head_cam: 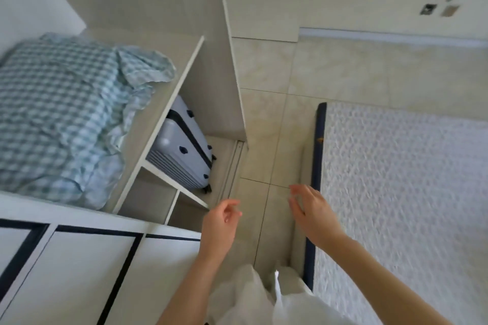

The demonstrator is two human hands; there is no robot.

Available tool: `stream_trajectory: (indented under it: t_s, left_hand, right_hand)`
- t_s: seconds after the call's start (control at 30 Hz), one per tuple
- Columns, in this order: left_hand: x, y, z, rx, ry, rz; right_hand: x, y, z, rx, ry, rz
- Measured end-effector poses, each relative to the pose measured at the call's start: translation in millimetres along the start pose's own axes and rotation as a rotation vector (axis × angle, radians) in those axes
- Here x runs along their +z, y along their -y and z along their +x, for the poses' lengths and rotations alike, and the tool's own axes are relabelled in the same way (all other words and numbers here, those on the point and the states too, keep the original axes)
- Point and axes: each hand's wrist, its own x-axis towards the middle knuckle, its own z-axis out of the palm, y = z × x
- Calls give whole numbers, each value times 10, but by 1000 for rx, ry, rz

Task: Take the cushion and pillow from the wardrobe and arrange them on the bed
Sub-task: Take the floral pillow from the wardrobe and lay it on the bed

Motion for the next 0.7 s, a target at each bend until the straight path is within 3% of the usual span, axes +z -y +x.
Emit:
stream_trajectory:
  t_s: [0.27, 0.7]
  left_hand:
    - [-409, -130, 603, -21, -249, -39]
    - [-1122, -503, 1435, 4, -667, -54]
  right_hand:
    - [0, 643, 1112, -202, 111, -63]
    - [371, 2373, 2631, -594, 238, -156]
